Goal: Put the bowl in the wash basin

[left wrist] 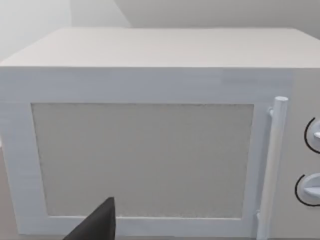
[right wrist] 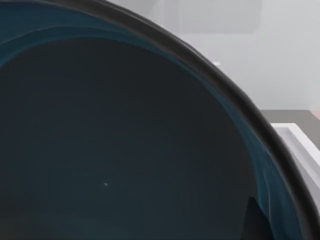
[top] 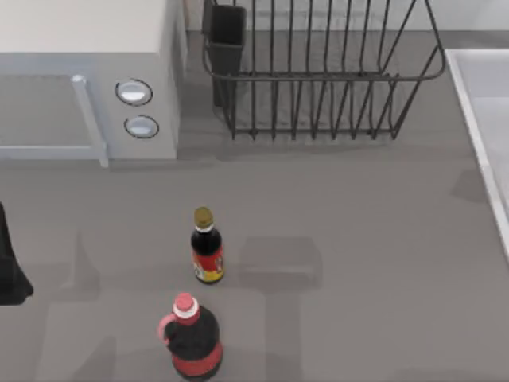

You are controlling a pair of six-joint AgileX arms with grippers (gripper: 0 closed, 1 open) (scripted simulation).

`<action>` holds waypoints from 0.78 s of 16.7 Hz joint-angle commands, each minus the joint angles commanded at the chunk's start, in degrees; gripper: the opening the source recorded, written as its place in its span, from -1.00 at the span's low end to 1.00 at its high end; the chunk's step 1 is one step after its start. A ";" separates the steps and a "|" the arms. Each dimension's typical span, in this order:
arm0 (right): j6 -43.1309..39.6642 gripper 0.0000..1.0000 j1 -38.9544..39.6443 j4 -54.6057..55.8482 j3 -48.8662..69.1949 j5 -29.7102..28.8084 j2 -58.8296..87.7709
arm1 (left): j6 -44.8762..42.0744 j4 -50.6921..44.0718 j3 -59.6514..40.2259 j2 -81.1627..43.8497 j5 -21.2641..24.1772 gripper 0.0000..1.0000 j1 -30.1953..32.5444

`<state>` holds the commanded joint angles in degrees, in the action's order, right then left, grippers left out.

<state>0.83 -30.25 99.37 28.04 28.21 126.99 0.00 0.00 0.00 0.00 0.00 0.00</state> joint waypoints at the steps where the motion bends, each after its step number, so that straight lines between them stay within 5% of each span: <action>1: 0.00 -1.00 0.00 0.00 0.00 0.00 0.00 | 0.00 0.00 0.00 0.00 0.00 1.00 0.00; 13: 0.00 0.81 0.00 0.00 0.00 0.00 0.00 | 0.00 0.00 0.00 0.00 0.00 1.00 0.00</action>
<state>0.83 -30.25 99.37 28.04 28.21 126.99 0.00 0.00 0.00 0.00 0.00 0.00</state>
